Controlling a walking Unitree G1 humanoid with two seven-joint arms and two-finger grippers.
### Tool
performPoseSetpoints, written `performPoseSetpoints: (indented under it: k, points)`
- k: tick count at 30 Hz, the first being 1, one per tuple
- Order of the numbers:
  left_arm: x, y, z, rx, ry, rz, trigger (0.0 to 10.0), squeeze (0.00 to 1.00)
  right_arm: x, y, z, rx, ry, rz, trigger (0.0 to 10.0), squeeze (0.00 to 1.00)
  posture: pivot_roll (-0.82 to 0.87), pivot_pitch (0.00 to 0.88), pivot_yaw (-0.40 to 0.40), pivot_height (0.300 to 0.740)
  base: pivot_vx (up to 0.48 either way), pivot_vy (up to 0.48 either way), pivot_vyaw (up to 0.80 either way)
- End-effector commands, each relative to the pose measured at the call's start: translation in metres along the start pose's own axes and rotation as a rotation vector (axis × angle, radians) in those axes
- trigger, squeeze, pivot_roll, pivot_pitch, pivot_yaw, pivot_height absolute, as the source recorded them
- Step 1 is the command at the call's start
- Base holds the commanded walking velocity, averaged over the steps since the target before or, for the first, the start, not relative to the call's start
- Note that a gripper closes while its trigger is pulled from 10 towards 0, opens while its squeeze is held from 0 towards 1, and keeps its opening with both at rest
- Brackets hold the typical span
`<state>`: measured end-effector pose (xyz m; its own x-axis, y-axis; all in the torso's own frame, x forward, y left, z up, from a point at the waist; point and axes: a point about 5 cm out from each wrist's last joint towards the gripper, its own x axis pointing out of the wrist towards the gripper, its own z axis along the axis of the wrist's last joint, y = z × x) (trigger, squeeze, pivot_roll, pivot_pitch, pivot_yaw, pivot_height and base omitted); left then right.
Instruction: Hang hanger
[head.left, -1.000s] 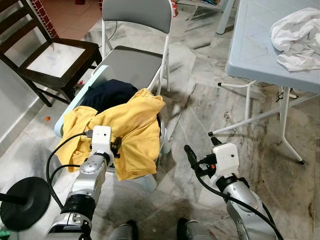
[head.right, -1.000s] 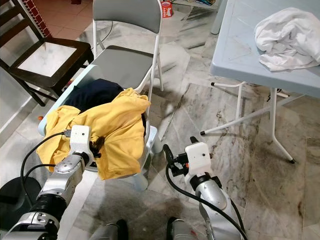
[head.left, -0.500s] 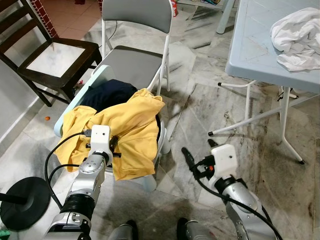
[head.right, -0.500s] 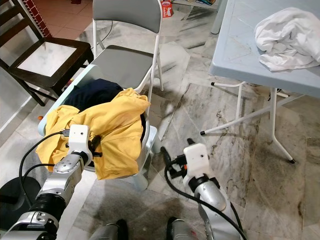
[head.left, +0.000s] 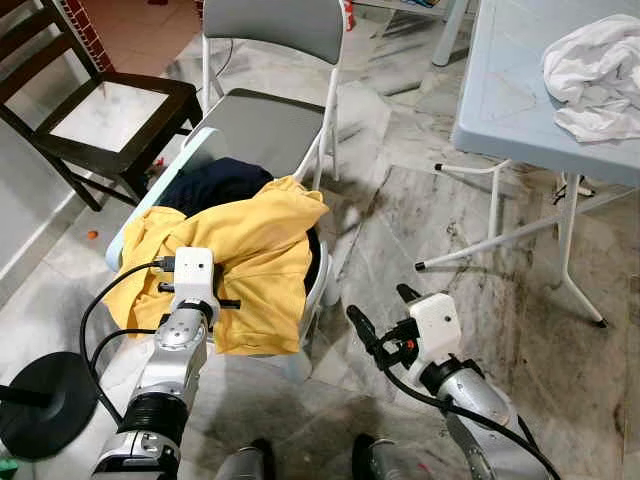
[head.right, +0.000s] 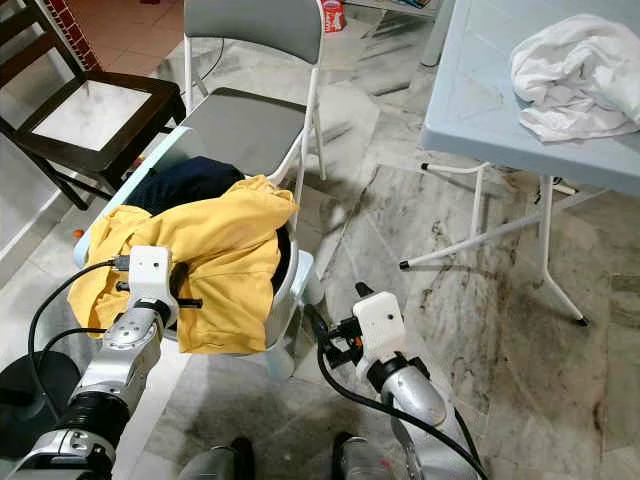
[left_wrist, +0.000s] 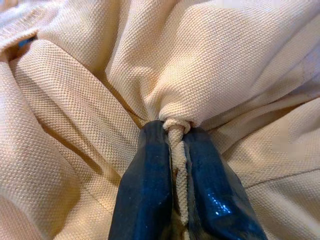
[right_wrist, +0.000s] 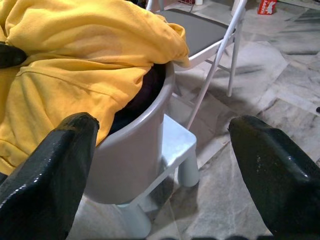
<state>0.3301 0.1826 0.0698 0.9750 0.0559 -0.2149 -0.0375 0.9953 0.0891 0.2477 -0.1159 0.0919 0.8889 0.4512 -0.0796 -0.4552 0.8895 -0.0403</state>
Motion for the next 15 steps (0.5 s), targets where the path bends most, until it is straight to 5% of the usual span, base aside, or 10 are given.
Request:
performPoseSetpoints:
  k: [1,10,15]
  points:
    - [-0.003,0.011,0.007,-0.022,-0.051,0.056,0.0,0.00,-0.002,-0.002,-0.003,-0.001,0.018,-0.008,10.0,0.00,-0.02,0.246,0.017,0.740,0.000,0.000,0.00]
    - [-0.011,0.004,0.082,-0.001,-0.418,-0.009,0.0,0.00,-0.001,-0.006,-0.005,-0.018,0.018,-0.034,10.0,0.00,-0.01,0.232,0.010,0.740,0.000,0.000,0.00]
    - [-0.014,0.008,0.112,0.048,-0.525,0.011,0.0,0.00,0.002,-0.006,-0.005,-0.022,0.018,-0.034,10.0,0.00,0.00,0.227,0.007,0.740,0.000,0.000,0.00]
